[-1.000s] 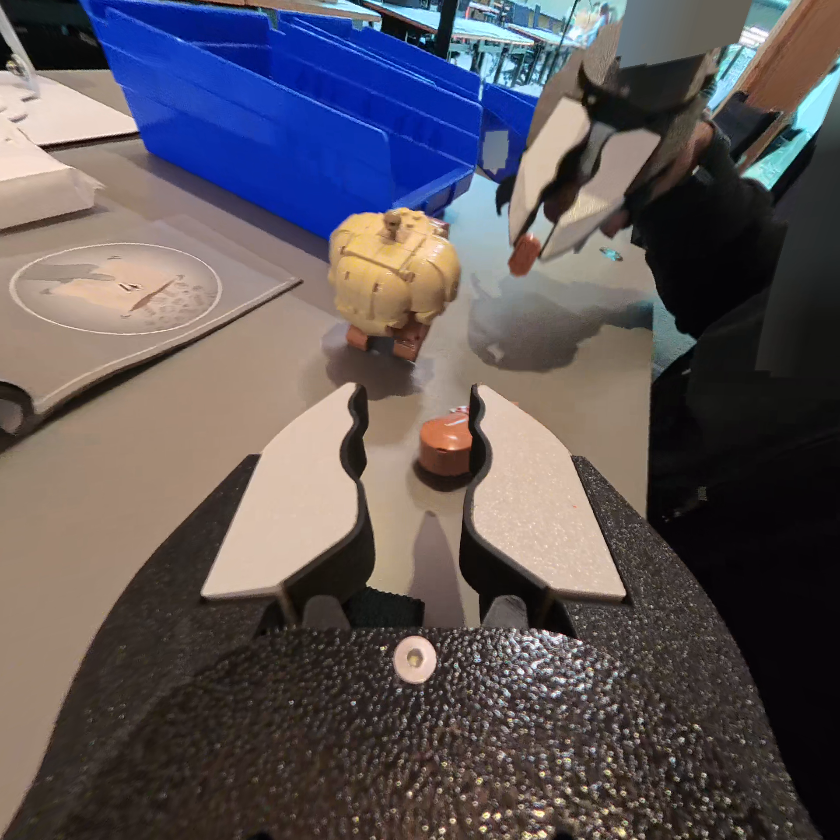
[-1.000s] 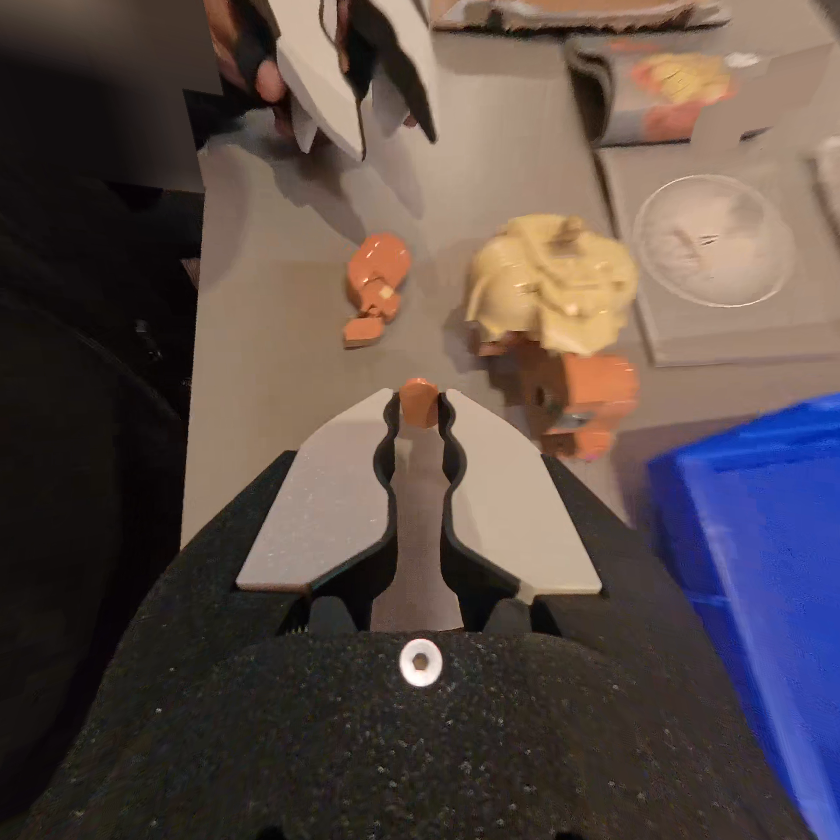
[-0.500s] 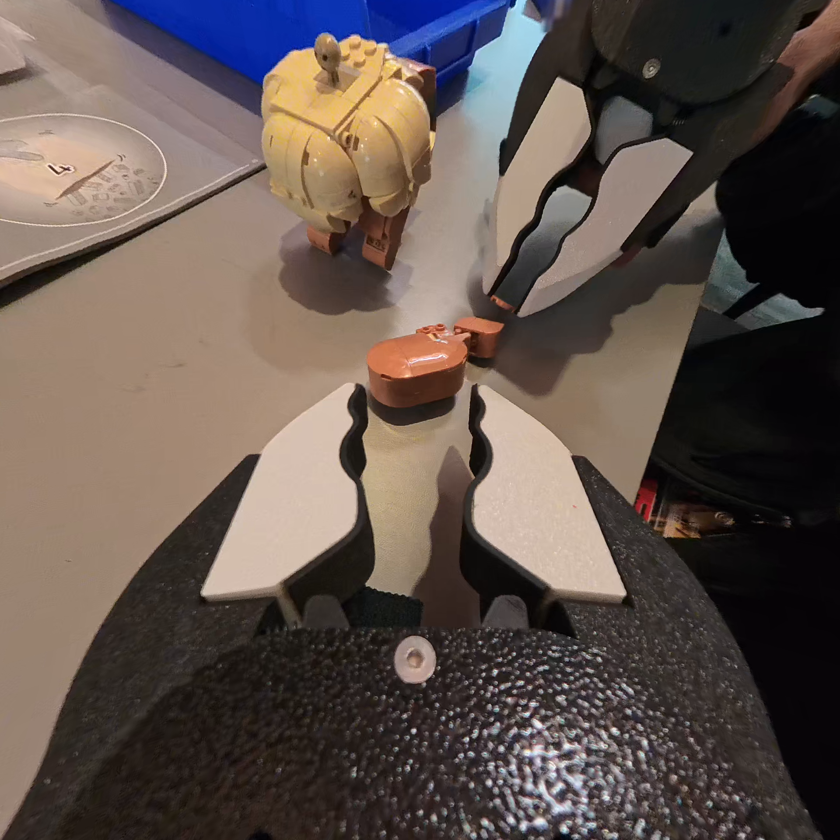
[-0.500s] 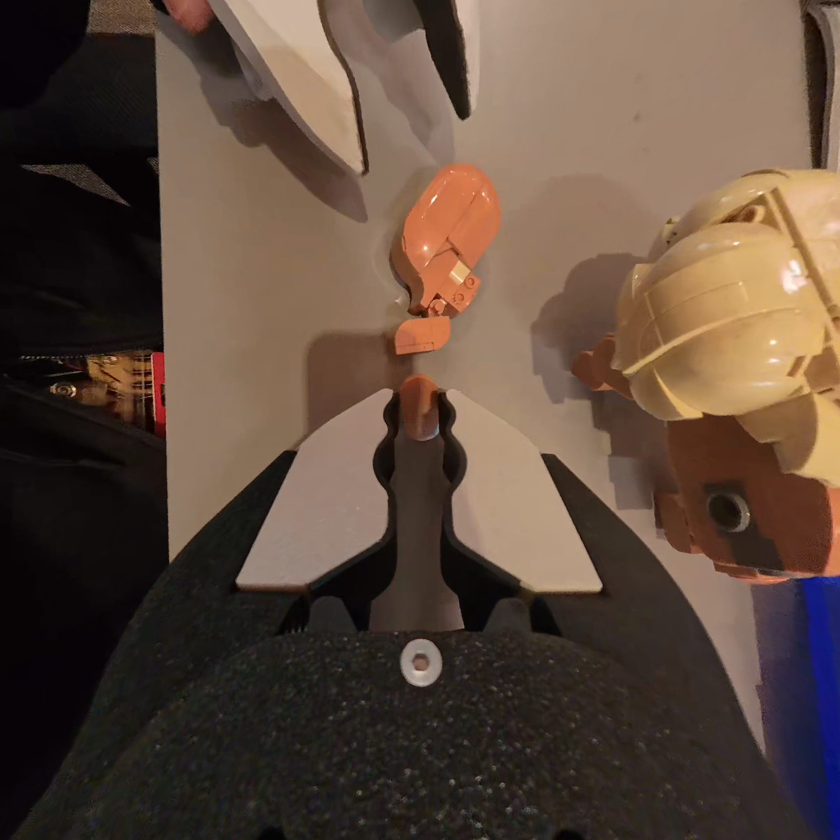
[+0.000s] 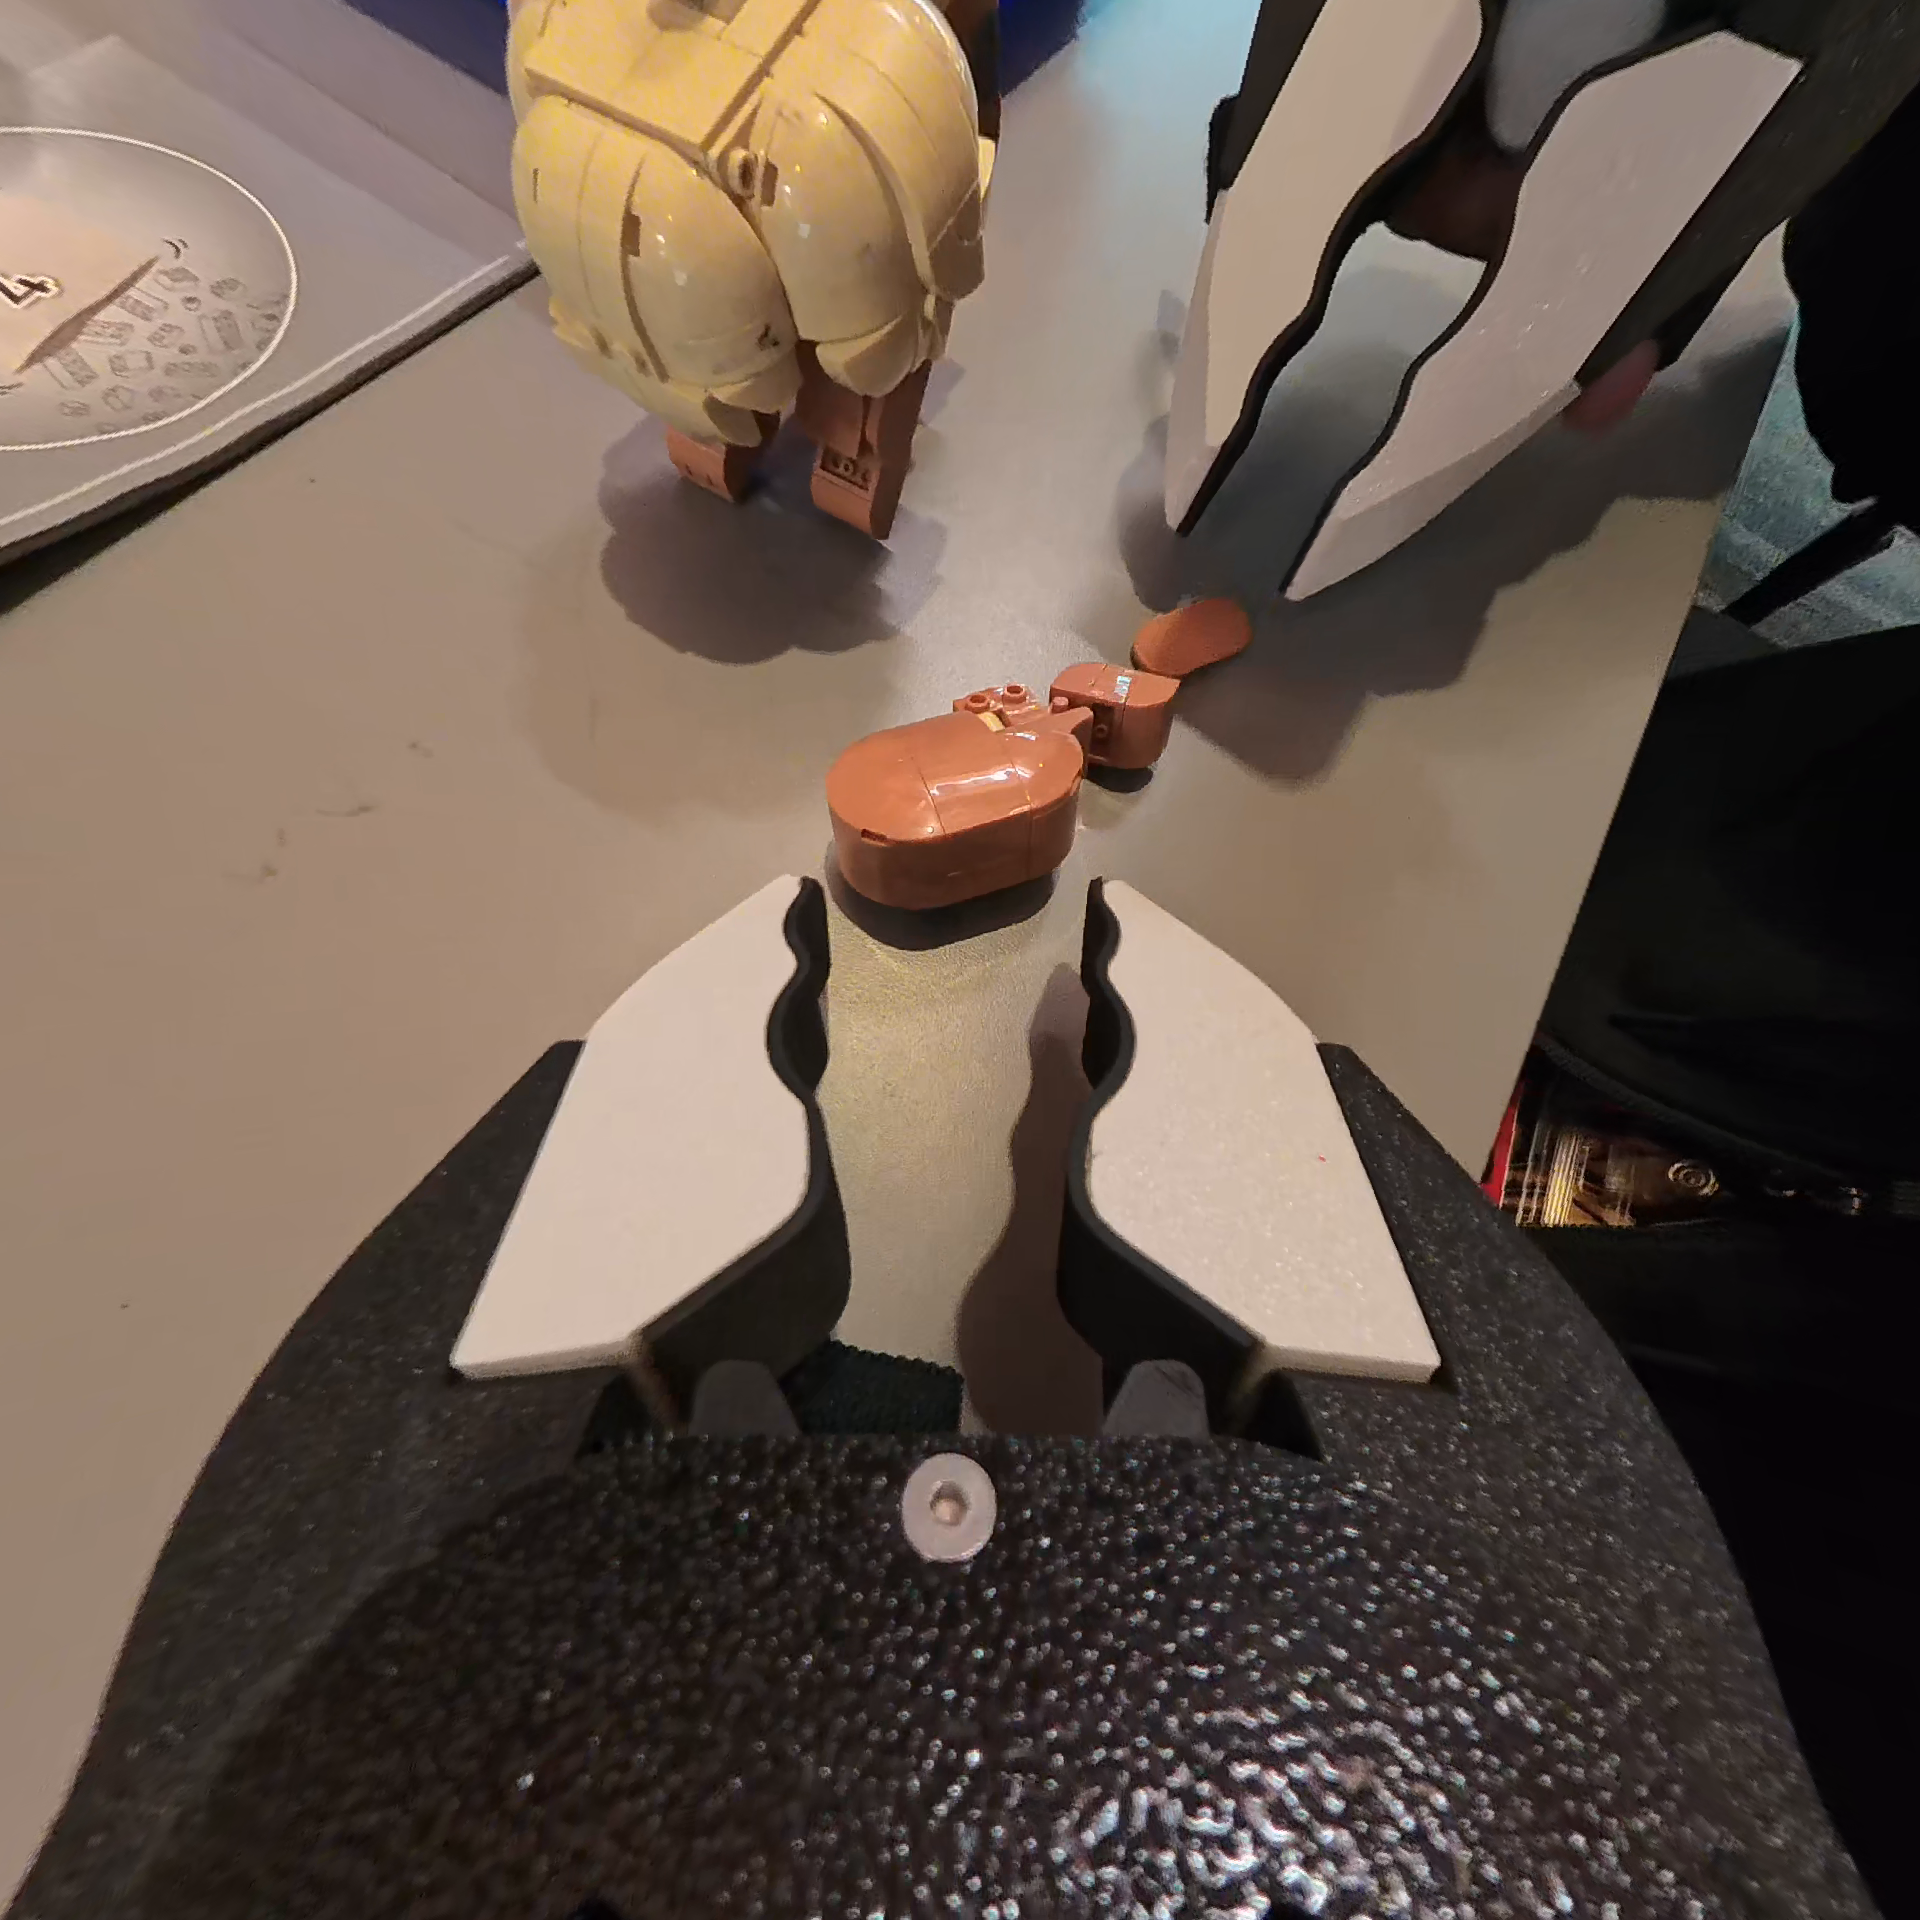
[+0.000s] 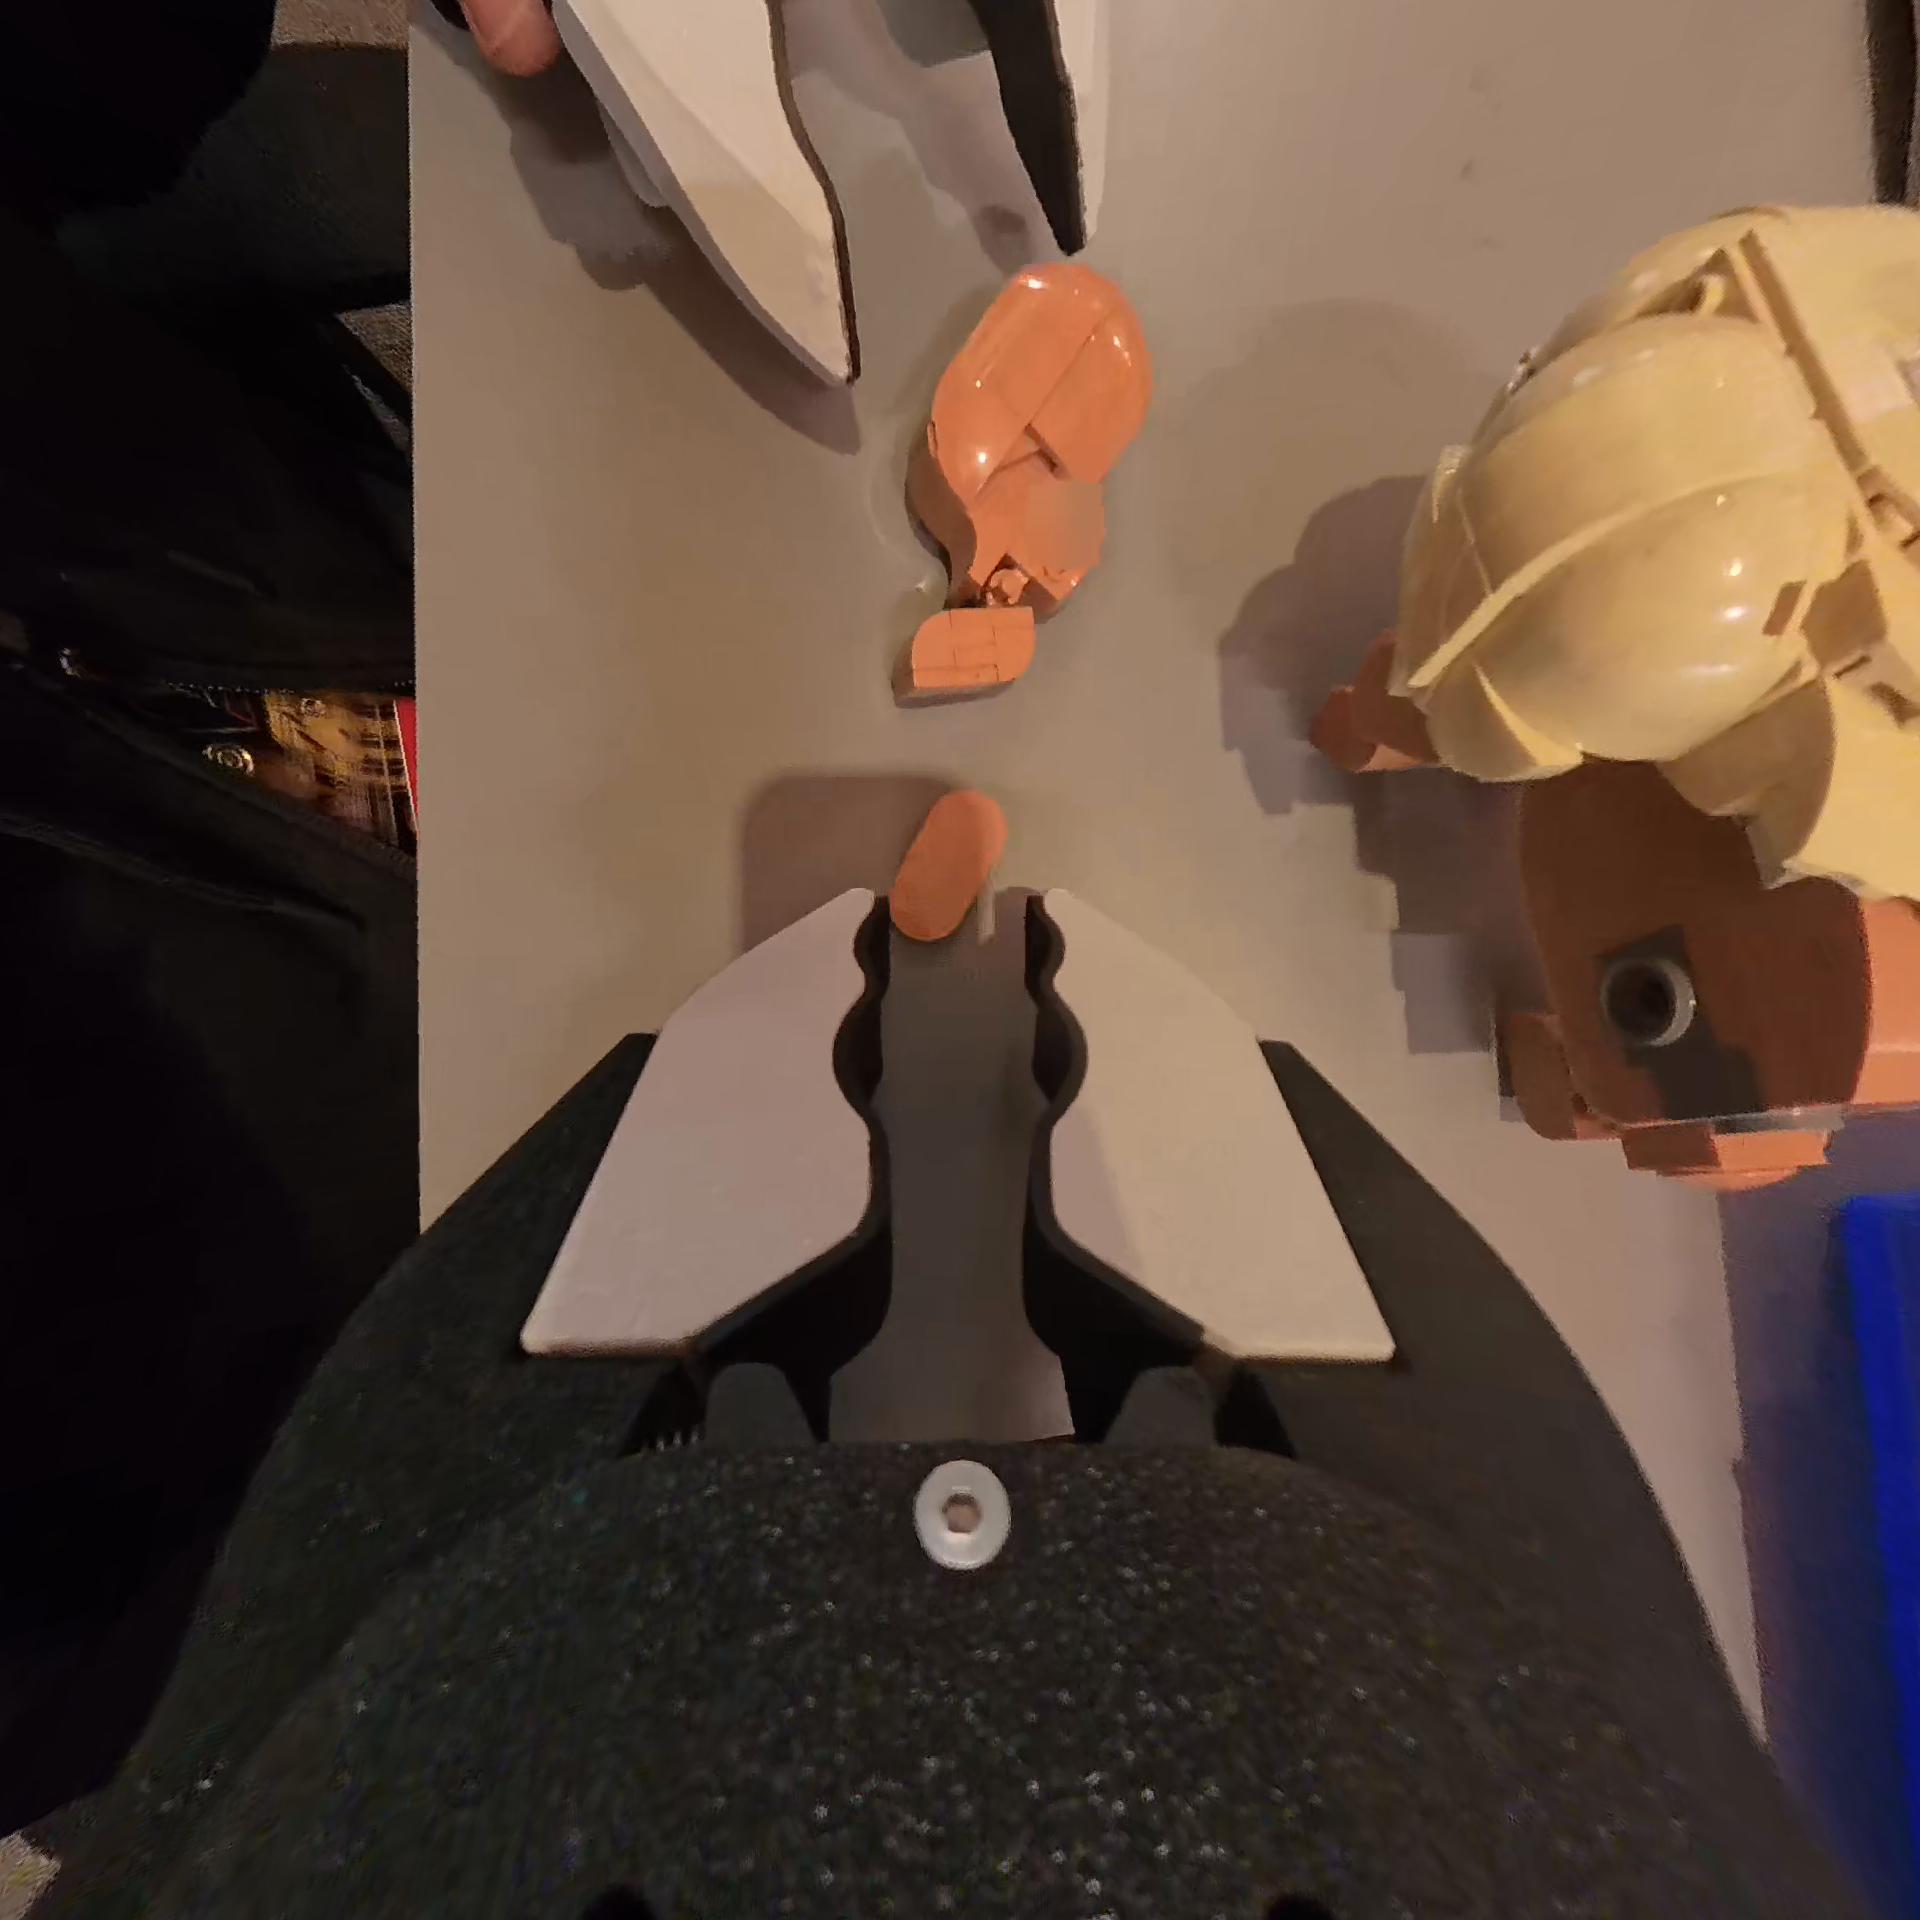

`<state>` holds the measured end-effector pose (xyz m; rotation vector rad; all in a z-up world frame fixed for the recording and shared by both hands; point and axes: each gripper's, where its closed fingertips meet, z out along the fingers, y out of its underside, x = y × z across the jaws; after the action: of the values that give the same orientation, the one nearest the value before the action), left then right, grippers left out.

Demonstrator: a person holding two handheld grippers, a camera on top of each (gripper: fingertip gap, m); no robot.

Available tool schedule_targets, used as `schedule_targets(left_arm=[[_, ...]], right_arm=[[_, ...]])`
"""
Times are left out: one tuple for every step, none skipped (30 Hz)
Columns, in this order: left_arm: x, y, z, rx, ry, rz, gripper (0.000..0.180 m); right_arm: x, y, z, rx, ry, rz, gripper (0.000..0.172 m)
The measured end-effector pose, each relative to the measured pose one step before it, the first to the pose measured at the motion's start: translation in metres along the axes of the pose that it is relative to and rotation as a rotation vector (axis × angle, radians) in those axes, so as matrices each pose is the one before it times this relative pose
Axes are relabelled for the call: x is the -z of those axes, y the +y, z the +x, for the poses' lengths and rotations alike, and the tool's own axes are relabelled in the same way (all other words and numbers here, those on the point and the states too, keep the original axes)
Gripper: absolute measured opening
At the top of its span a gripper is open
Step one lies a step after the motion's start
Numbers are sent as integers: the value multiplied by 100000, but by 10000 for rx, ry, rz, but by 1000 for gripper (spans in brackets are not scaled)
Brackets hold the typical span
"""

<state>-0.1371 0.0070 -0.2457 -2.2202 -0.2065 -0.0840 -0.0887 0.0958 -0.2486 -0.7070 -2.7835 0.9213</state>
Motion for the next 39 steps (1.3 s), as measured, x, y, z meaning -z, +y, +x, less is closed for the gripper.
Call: schedule_targets(left_arm=[[-40,-9,-24,10,-6,-19,47],[-44,8,-31,22,-3,-34,48],[-53,-3,-37,-7,-14,-21,48],[-49,-37,-15,-35,-23,-11,49],[-74,-41,13,-56,-22,-5,50],[-94,-44,34,-56,-16,-21,51],[-105,-31,47,-57,-7,-35,52],[-131,-19,55,-49,2,-49,53],[-132,21,50,-42,11,-76,54],[-141,24,2,-28,-3,-83,54],[-140,-3,-32,-28,1,-74,54],[-138,-47,-61,-42,-15,-48,54],[-144,-90,-96,-68,-30,-32,54],[-149,-92,-78,-96,-8,-35,55],[-161,-52,-71,-102,10,-55,55],[-157,-21,-70,-104,21,-80,55],[-148,18,-34,-123,47,-87,54],[-117,9,75,-131,108,-70,51],[-87,7,112,-105,134,-49,48],[-70,3,91,-69,107,-42,48],[-39,1,73,-64,91,-16,47],[-13,-7,64,-63,61,-4,47],[-4,0,57,-29,52,-5,47],[-2,1,54,-8,53,-7,47],[3,4,40,-4,41,-4,47],[-2,14,29,0,31,-6,47],[8,9,25,-6,23,-1,47],[7,6,44,-7,37,1,47],[10,16,26,5,33,8,47],[16,14,4,21,30,14,47],[22,2,4,34,37,17,47],[16,3,-5,49,46,20,47],[27,-29,-1,56,59,37,47],[28,-45,-17,70,69,52,47],[50,-45,-3,83,79,55,47],[51,-62,-16,83,75,55,47],[41,-43,-28,77,63,51,47],[43,-47,-26,70,44,45,47],[35,-49,-37,59,28,42,47]], right_arm=[[-38,143,69,-3,-37,-44,26],[-132,137,-29,-22,-103,-64,28],[-210,137,-97,-5,-143,-90,29],[-245,126,-102,29,-121,-95,30],[-254,92,-109,46,-110,-78,31],[-246,23,-137,38,-115,-37,31],[-173,-129,-90,19,-78,65,31],[-119,-162,-79,-24,-78,64,31],[-95,-144,-3,-42,-37,48,30],[-79,-117,94,-47,37,34,28],[-59,-81,174,-51,102,5,24],[-41,-48,155,-44,101,-5,22],[-35,-37,86,-37,61,1,21],[-29,-48,38,-47,34,14,20],[-8,-24,19,-60,17,25,19],[-14,-18,-1,-52,-1,33,19],[1,-17,-25,-40,-25,42,18],[-1,-7,-68,-52,-60,49,17],[-12,-14,-64,-66,-67,57,16],[-12,-15,-90,-54,-81,64,15],[-26,-33,-104,-34,-82,74,14],[-16,-23,-81,-39,-61,79,14],[0,-41,-52,-47,-50,83,12],[33,-39,-30,-45,-49,83,1],[16,-8,-1,-31,-41,64,0],[-5,3,-8,-27,-37,58,0],[-9,0,-4,-20,-34,55,0],[4,1,-3,-26,-36,46,0],[3,1,3,-31,-38,34,0],[-8,-5,-8,-17,-37,27,0],[-14,-11,2,-6,-39,24,0],[-18,-21,14,-10,-40,24,0],[-26,-33,-1,-23,-48,25,0],[-30,-28,14,-30,-51,24,0],[-21,-34,19,-29,-47,24,0],[-22,-28,7,-21,-43,21,0],[-27,-30,12,4,-43,21,0],[-15,-25,4,18,-35,23,0],[-22,-38,30,-10,-24,14,0]])
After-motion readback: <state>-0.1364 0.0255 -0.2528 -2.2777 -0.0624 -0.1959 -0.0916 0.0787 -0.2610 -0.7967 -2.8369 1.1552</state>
